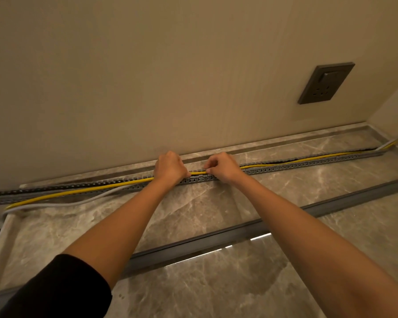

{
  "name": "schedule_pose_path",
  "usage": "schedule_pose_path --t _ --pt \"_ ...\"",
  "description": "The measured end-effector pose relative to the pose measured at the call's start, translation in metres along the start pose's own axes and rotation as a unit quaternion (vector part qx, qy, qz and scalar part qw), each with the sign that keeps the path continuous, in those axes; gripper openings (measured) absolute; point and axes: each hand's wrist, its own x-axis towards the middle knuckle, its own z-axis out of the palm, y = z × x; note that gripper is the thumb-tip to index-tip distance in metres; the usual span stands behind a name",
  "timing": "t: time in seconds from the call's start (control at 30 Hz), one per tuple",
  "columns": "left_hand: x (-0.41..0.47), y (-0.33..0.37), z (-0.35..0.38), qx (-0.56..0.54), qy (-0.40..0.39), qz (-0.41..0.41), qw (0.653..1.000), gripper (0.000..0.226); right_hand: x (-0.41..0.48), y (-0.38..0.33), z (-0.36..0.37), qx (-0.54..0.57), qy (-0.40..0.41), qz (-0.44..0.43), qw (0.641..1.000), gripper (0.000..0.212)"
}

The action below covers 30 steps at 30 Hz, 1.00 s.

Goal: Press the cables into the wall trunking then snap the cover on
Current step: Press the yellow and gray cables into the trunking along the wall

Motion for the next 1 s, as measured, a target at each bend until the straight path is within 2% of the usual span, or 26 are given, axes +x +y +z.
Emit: schedule_pose_path --t 0.1,0.23,0.4,0.5,0.63,0.73,0.83,1.0 --pt "0.003 0.000 0.006 -0.047 0.019 -0.007 0.999 0.010 -0.003 0.000 -0.003 -0.011 -0.011 -0.010 1.000 0.017" --pt "0.004 0.003 0.013 -0.050 0.045 0.024 0.997 0.014 -0.010 0.002 -0.007 -0.024 -0.031 -0.052 0.998 0.022" --pt "0.000 -0.002 0.013 -0.050 0.027 0.082 0.995 0.010 -0.014 -0.004 -0.008 -0.186 -0.068 -0.108 0.974 0.036" --pt "-0.002 -0.005 0.008 -0.037 0.018 0.124 0.991 0.016 -0.015 -0.008 -0.007 -0.265 -0.050 -0.126 0.955 0.032" --pt "-0.002 -0.011 -0.008 0.040 0.041 0.169 0.984 0.018 -0.016 -0.012 -0.006 -0.309 -0.026 -0.132 0.942 0.027" --pt "-0.005 -0.026 -0.022 0.143 -0.001 0.174 0.974 0.029 -0.017 -0.013 -0.009 -0.318 -0.016 -0.107 0.942 0.026" --pt "-0.010 -0.044 -0.033 0.221 -0.009 0.188 0.957 0.025 -0.019 -0.018 -0.011 -0.331 -0.013 -0.079 0.940 0.024" --pt "-0.011 -0.057 -0.040 0.217 0.005 0.196 0.956 0.019 -0.023 -0.029 -0.001 -0.344 0.005 -0.047 0.938 0.025"
